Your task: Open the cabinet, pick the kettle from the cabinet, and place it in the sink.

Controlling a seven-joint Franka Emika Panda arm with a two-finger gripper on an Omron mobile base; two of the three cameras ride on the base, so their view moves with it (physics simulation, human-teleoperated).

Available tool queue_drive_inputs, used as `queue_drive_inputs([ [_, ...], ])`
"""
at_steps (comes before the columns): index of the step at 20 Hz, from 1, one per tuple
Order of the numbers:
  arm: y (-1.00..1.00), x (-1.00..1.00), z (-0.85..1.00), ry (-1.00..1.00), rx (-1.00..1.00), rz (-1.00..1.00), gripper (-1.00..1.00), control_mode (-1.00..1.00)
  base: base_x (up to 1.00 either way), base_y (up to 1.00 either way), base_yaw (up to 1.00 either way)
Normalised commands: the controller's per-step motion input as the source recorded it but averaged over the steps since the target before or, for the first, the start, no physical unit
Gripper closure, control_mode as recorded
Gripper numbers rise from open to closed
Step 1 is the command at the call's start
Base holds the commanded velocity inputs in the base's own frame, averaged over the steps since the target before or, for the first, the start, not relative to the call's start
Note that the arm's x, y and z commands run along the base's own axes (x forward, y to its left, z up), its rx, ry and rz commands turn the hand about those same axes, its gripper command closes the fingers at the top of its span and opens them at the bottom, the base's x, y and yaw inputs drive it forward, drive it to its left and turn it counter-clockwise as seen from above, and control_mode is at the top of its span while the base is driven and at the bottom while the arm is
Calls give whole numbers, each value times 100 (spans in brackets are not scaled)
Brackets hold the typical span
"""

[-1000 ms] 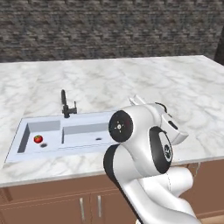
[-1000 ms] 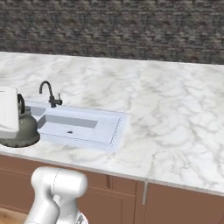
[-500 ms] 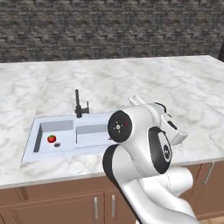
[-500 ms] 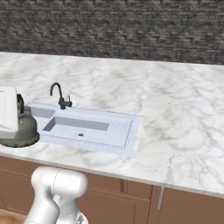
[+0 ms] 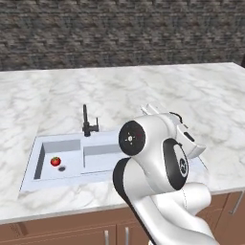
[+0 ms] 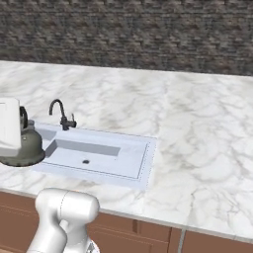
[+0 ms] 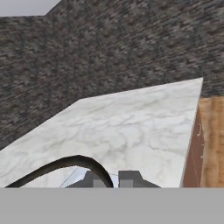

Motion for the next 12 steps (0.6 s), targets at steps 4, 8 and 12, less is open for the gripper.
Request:
queue_drive_inputs([
  [4, 0, 0, 0, 0, 0, 0, 100, 100, 26, 13, 0],
  [8, 0, 0, 0, 0, 0, 0, 100, 100, 4, 28, -1],
  [12, 0, 0, 0, 0, 0, 0, 100, 100, 3, 32, -3],
])
